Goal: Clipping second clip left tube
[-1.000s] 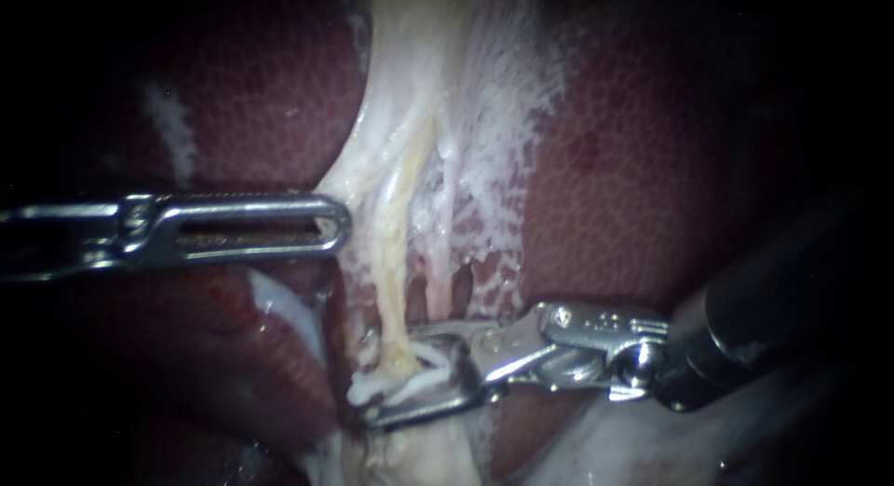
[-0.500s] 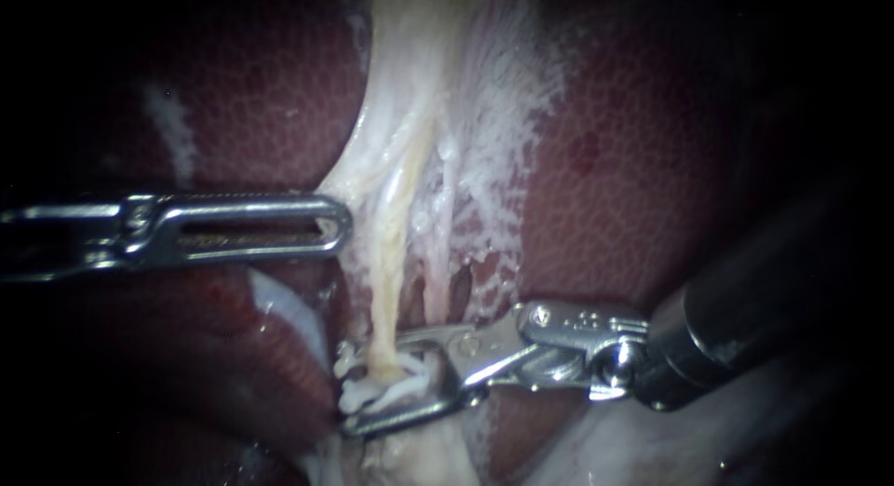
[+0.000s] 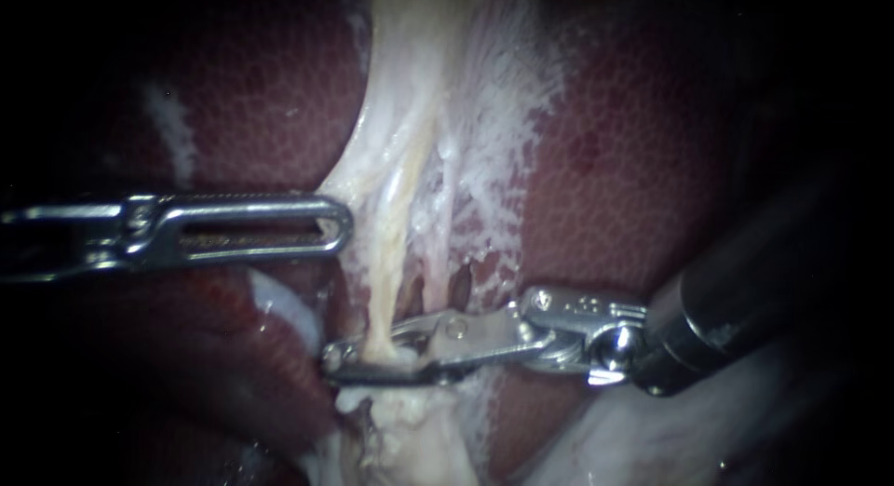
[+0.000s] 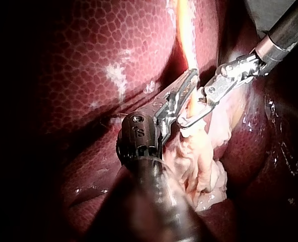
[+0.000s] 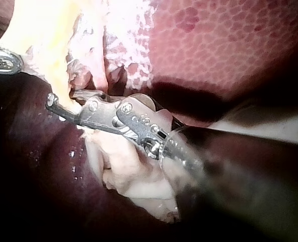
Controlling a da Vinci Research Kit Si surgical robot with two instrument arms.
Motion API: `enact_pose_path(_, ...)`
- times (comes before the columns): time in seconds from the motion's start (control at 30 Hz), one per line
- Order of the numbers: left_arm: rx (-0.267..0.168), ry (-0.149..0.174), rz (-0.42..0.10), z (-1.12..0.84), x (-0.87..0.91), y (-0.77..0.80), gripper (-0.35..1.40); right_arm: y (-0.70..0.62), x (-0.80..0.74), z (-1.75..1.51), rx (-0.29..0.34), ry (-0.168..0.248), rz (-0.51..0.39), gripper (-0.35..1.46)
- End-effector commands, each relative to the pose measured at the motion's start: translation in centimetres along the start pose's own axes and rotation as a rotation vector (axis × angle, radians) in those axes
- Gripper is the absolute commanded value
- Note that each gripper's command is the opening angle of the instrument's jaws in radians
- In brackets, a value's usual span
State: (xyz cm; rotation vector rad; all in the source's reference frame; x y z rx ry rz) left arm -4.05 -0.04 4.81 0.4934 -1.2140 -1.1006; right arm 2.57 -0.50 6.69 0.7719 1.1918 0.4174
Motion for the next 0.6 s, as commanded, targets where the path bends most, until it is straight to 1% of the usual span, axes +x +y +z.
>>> enact_pose_path(0.03, 0.0, 0.0, 0.0, 0.0, 0.0, 0.0, -0.35, -0.01, 0.0, -0.01, 0.001, -0.002, 0.0, -0.35)
enact_pose_path(0.5, 0.0, 0.0, 0.0, 0.0, 0.0, 0.0, -0.35, -0.03, -0.04, -0.02, 0.004, -0.003, -0.003, -0.35)
enact_pose_path(0.6, 0.0, 0.0, 0.0, 0.0, 0.0, 0.0, -0.35, -0.03, -0.05, -0.04, 0.002, -0.015, -0.004, -0.35)
